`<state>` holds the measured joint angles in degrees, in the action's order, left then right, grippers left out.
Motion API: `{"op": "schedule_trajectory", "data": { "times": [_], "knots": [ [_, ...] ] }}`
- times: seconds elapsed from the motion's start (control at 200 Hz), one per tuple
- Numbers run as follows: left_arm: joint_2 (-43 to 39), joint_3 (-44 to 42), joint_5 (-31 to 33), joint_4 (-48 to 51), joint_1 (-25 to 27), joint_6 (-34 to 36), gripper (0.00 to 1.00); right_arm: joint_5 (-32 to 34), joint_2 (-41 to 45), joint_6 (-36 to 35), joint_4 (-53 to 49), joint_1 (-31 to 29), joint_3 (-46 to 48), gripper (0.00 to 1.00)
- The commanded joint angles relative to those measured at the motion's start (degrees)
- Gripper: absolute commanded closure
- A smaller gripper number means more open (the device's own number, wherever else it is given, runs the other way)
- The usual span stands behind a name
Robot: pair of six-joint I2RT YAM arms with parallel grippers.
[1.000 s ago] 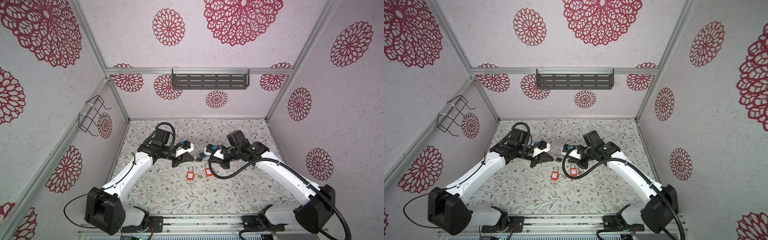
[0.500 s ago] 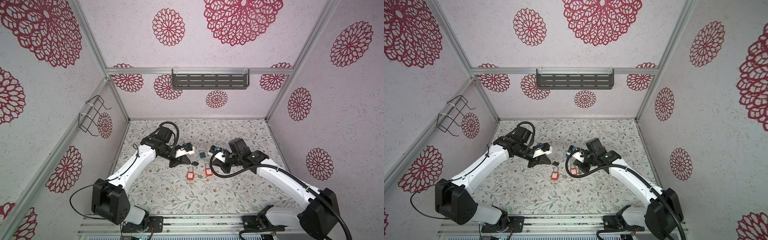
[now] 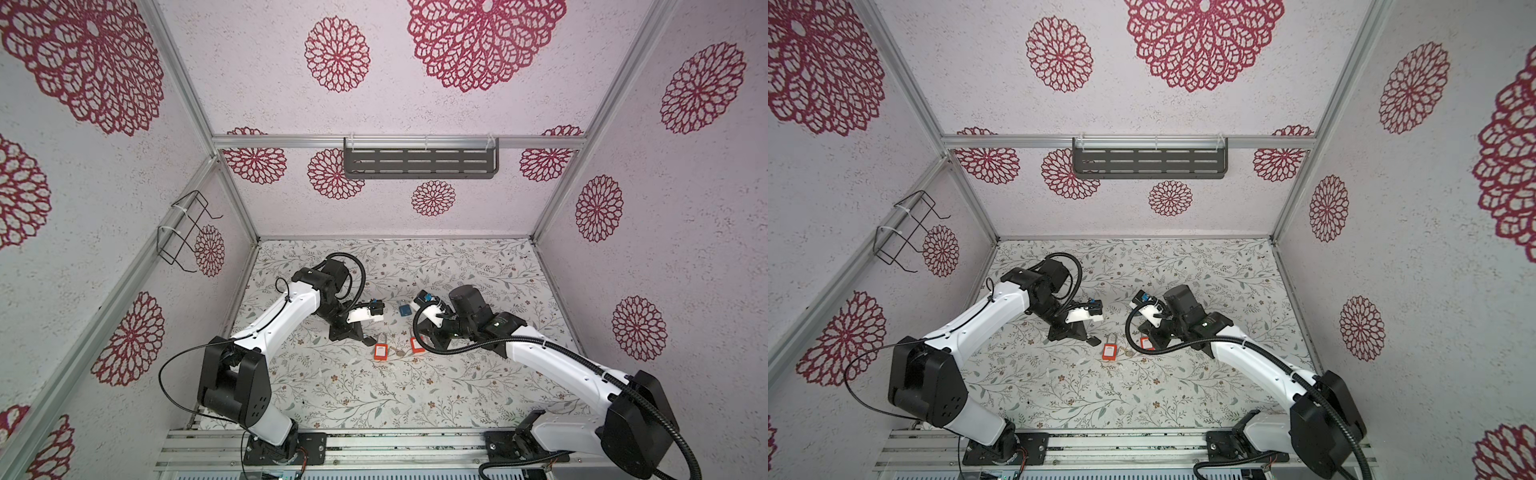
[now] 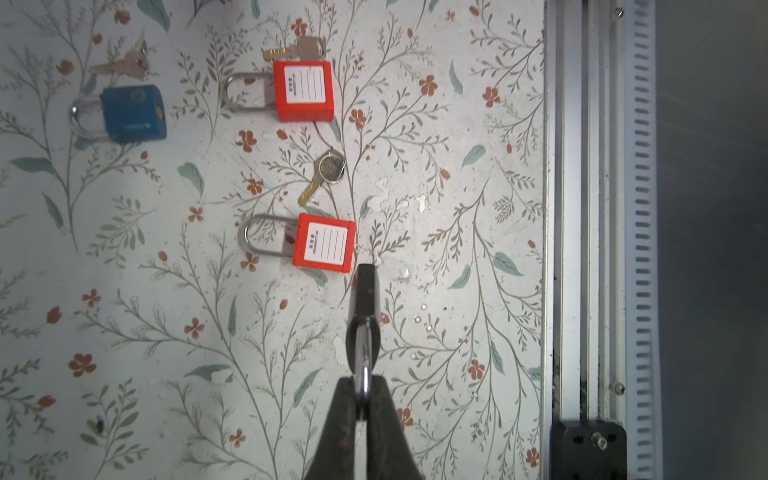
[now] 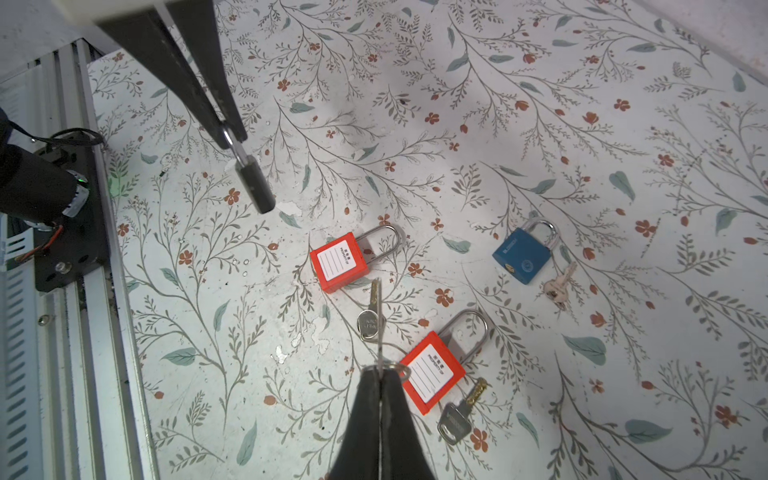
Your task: Lock with the key
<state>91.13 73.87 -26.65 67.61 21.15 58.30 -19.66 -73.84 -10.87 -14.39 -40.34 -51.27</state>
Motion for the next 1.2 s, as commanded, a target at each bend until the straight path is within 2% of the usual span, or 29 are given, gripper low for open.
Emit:
{"op": "schedule_trajectory", "data": {
  "times": [0.0,0.21,0.52,1.196],
  "knots": [
    [0.0,-2.0,7.0,2.1,-0.7,2.2,1.0,2.4,-1.2,2.7,3.5,-1.9,-0.2,1.0],
    [-0.7,-4.9,12.3,1.3,-1.9,5.6,1.0,3.0,-4.0,6.2,8.4,-4.0,1.5,1.0],
    [5.9,-2.1,19.1,4.0,-1.6,11.1,1.0,3.6,-3.7,7.6,11.6,-4.2,3.9,1.0],
    [14.7,0.6,20.5,3.2,1.7,11.0,1.0,-0.8,-6.6,6.5,13.2,-3.6,5.0,1.0]
  ]
}}
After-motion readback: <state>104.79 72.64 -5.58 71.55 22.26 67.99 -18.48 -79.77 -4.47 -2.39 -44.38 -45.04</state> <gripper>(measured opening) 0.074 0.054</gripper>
